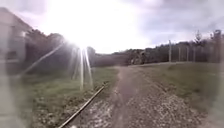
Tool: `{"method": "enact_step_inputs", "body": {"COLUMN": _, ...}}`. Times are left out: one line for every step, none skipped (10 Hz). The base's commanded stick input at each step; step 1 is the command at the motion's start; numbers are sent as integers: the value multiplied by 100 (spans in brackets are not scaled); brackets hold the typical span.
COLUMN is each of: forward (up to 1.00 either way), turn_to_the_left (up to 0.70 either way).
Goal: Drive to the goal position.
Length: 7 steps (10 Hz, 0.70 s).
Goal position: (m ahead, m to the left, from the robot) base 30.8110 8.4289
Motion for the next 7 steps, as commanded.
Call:
{"method": "enact_step_inputs", "body": {"forward": 85, "turn_to_the_left": 0}}
{"method": "enact_step_inputs", "body": {"forward": 85, "turn_to_the_left": 0}}
{"method": "enact_step_inputs", "body": {"forward": 85, "turn_to_the_left": -30}}
{"method": "enact_step_inputs", "body": {"forward": 85, "turn_to_the_left": -34}}
{"method": "enact_step_inputs", "body": {"forward": 85, "turn_to_the_left": -34}}
{"method": "enact_step_inputs", "body": {"forward": 85, "turn_to_the_left": -34}}
{"method": "enact_step_inputs", "body": {"forward": 85, "turn_to_the_left": -34}}
